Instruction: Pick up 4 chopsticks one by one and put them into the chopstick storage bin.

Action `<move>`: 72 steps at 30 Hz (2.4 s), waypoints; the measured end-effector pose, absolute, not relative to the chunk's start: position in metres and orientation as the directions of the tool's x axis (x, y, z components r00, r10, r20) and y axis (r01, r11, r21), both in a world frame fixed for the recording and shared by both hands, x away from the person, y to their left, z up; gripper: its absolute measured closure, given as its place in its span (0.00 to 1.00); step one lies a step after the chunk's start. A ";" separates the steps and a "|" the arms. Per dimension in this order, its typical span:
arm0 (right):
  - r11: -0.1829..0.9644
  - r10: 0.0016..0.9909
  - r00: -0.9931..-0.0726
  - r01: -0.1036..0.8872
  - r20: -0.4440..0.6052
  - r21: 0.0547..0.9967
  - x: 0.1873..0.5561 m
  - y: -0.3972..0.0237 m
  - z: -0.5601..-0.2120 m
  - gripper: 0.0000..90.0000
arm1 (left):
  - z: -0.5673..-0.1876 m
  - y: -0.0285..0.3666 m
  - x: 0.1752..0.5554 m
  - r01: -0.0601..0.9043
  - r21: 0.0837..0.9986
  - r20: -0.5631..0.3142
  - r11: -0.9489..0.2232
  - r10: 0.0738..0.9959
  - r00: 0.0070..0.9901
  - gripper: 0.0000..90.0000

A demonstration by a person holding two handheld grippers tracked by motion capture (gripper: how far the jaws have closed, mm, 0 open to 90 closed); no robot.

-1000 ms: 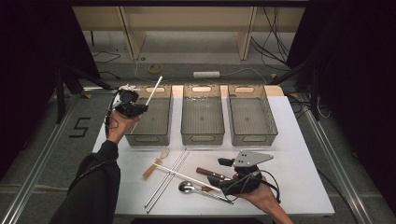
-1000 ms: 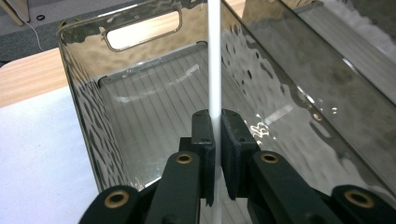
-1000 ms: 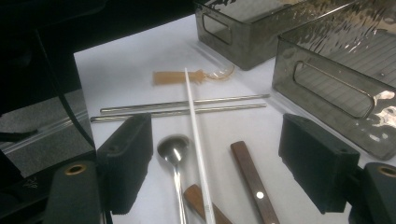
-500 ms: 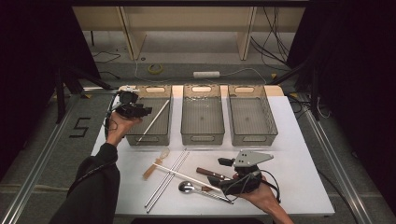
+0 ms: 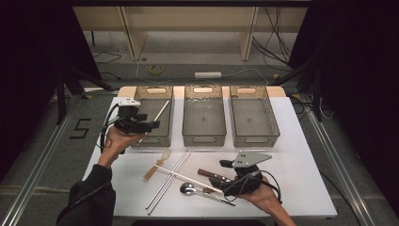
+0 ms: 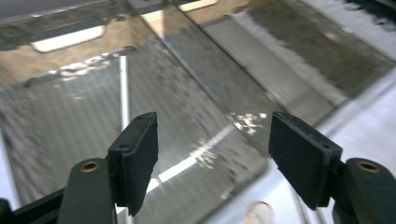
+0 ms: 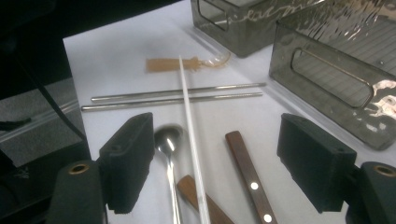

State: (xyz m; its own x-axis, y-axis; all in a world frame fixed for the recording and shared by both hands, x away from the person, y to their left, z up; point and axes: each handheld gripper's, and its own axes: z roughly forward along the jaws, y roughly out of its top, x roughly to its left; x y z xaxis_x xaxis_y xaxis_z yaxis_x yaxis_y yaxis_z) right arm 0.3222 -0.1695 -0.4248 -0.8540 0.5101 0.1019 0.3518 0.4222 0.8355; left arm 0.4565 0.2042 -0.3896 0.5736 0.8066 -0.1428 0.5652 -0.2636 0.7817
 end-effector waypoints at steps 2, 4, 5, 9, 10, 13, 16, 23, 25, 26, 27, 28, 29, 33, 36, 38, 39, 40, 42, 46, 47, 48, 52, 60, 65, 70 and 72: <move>0.432 0.511 -0.854 0.354 0.098 0.830 0.324 -0.168 -0.426 0.33 | -0.390 0.203 0.448 0.553 0.788 -0.139 -0.270 0.797 0.588 0.34; 0.440 0.514 -0.853 0.357 0.095 0.824 0.325 -0.167 -0.427 0.34 | -0.391 0.201 0.442 0.548 0.786 -0.135 -0.285 0.786 0.603 0.33; 0.446 0.511 -0.855 0.357 0.094 0.821 0.325 -0.166 -0.428 0.34 | -0.391 0.200 0.438 0.546 0.787 -0.130 -0.287 0.788 0.602 0.33; 0.481 0.507 -0.857 0.367 0.089 0.796 0.327 -0.161 -0.432 0.38 | -0.394 0.194 0.425 0.530 0.794 -0.127 -0.299 0.770 0.625 0.31; 0.490 0.507 -0.857 0.373 0.091 0.787 0.327 -0.159 -0.433 0.39 | -0.394 0.193 0.423 0.526 0.796 -0.128 -0.299 0.767 0.629 0.31; 0.524 0.502 -0.861 0.375 0.079 0.765 0.328 -0.153 -0.437 0.43 | -0.396 0.189 0.414 0.507 0.811 -0.133 -0.293 0.752 0.646 0.31; 0.539 0.498 -0.864 0.378 0.077 0.753 0.328 -0.148 -0.441 0.46 | -0.398 0.186 0.404 0.491 0.818 -0.127 -0.299 0.739 0.661 0.30; 0.569 0.504 -0.860 0.402 0.081 0.717 0.332 -0.141 -0.451 0.53 | -0.400 0.188 0.388 0.466 0.838 -0.137 -0.283 0.718 0.683 0.29; 0.575 0.505 -0.859 0.412 0.089 0.707 0.333 -0.139 -0.454 0.55 | -0.403 0.189 0.382 0.458 0.843 -0.129 -0.282 0.721 0.681 0.29; 0.578 0.505 -0.858 0.414 0.090 0.703 0.334 -0.138 -0.455 0.56 | -0.404 0.189 0.380 0.457 0.844 -0.129 -0.281 0.721 0.681 0.29; 0.581 0.506 -0.857 0.418 0.091 0.698 0.334 -0.137 -0.456 0.58 | -0.406 0.189 0.378 0.456 0.845 -0.130 -0.279 0.720 0.681 0.29; 0.587 0.503 -0.860 0.415 0.088 0.695 0.334 -0.137 -0.457 0.59 | -0.408 0.189 0.375 0.456 0.845 -0.130 -0.278 0.720 0.681 0.29; 0.586 0.509 -0.856 0.424 0.094 0.690 0.335 -0.136 -0.458 0.60 | -0.409 0.189 0.374 0.458 0.845 -0.134 -0.277 0.718 0.683 0.29; 0.598 0.510 -0.855 0.432 0.095 0.675 0.338 -0.135 -0.460 0.65 | -0.418 0.186 0.367 0.473 0.833 -0.143 -0.288 0.713 0.686 0.29; 0.598 0.510 -0.854 0.439 0.105 0.671 0.339 -0.135 -0.461 0.68 | -0.422 0.184 0.363 0.475 0.826 -0.138 -0.303 0.709 0.692 0.29; 0.600 0.509 -0.854 0.442 0.108 0.667 0.339 -0.134 -0.462 0.69 | -0.424 0.183 0.360 0.472 0.825 -0.132 -0.311 0.706 0.696 0.29; 0.601 0.508 -0.855 0.442 0.110 0.666 0.339 -0.134 -0.462 0.70 | -0.425 0.183 0.358 0.473 0.825 -0.136 -0.310 0.703 0.698 0.29; 0.606 0.504 -0.857 0.440 0.108 0.663 0.339 -0.134 -0.462 0.71 | -0.425 0.182 0.357 0.472 0.825 -0.135 -0.310 0.703 0.698 0.29; 0.608 0.502 -0.858 0.440 0.109 0.661 0.340 -0.133 -0.463 0.73 | -0.427 0.181 0.354 0.467 0.824 -0.128 -0.319 0.699 0.703 0.28; 0.617 0.496 -0.862 0.438 0.109 0.654 0.340 -0.132 -0.464 0.77 | -0.429 0.181 0.350 0.466 0.823 -0.125 -0.324 0.697 0.706 0.28; 0.621 0.493 -0.863 0.438 0.111 0.650 0.340 -0.131 -0.464 0.78 | -0.430 0.181 0.350 0.466 0.821 -0.123 -0.329 0.695 0.708 0.28; 0.623 0.491 -0.864 0.437 0.112 0.649 0.340 -0.131 -0.465 0.79 | -0.430 0.181 0.349 0.466 0.820 -0.121 -0.332 0.696 0.708 0.28; 0.632 0.485 -0.868 0.433 0.109 0.643 0.340 -0.128 -0.468 0.82 | -0.433 0.181 0.348 0.469 0.817 -0.121 -0.336 0.695 0.709 0.28; 0.635 0.488 -0.865 0.445 0.118 0.631 0.342 -0.123 -0.473 0.86 | -0.437 0.176 0.344 0.475 0.803 -0.122 -0.359 0.681 0.722 0.28; 0.637 0.489 -0.863 0.452 0.126 0.625 0.344 -0.120 -0.476 0.88 | -0.437 0.175 0.344 0.475 0.803 -0.120 -0.360 0.683 0.721 0.27; 0.645 0.487 -0.865 0.450 0.122 0.617 0.345 -0.116 -0.479 0.89 | -0.437 0.175 0.343 0.475 0.802 -0.119 -0.361 0.684 0.720 0.28; 0.650 0.484 -0.866 0.450 0.123 0.612 0.346 -0.115 -0.480 0.89 | -0.437 0.175 0.343 0.475 0.802 -0.119 -0.361 0.683 0.721 0.27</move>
